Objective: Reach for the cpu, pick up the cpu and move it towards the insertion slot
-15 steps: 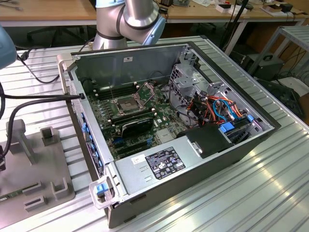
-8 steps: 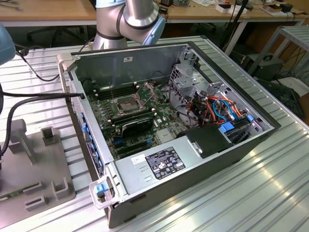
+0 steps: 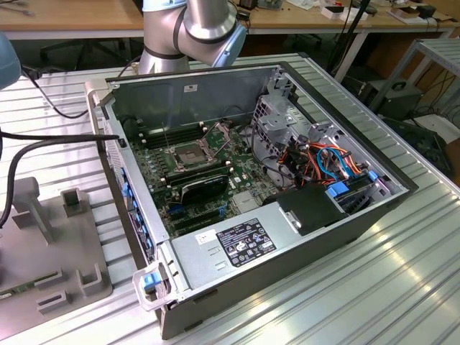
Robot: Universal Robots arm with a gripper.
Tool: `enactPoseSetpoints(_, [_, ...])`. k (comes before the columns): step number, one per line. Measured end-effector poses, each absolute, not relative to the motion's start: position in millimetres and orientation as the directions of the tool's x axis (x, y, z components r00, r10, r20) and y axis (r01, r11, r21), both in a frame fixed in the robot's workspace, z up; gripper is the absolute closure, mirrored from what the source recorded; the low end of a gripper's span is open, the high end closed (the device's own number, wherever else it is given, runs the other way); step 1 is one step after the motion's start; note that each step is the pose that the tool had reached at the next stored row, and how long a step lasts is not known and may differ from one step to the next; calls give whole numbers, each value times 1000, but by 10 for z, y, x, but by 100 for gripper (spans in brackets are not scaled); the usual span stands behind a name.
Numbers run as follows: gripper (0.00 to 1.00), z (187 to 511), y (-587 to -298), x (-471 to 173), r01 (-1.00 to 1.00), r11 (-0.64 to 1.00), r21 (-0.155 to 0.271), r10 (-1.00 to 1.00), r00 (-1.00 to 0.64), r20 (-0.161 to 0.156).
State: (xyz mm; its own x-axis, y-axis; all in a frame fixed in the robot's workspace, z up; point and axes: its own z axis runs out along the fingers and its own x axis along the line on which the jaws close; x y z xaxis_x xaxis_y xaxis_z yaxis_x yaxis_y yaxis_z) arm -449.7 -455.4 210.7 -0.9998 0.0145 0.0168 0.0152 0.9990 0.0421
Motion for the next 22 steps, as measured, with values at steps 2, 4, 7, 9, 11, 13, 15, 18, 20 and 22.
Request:
enactPoseSetpoints(2, [45,2138,-4554,-4497,15,999,42,15,-1000,17])
enactPoseSetpoints(4, [45,2159,-4554,-4497,15,999,42,15,-1000,17])
enactPoseSetpoints(7, [45,2183,-4554,-4496,15,999,42,15,-1000,17])
enactPoseSetpoints(9, [45,2188,-4554,-4497,15,999,42,15,-1000,17])
enactPoseSetpoints(11, [45,2189,-4554,-4497,15,999,41,15,-1000,17])
enactPoseSetpoints(13, [45,2189,-4554,-4497,15,999,41,15,-1000,17])
enactPoseSetpoints(15, [45,2189,-4554,-4497,15,999,41,15,-1000,17])
enactPoseSetpoints(18, [45,2189,-4554,-4497,15,999,41,15,-1000,17])
enactPoseSetpoints(20, [45,2194,-4554,-4497,15,999,41,15,-1000,17])
enactPoseSetpoints(22, [45,2211,-4555,-4497,15,999,41,15,-1000,17])
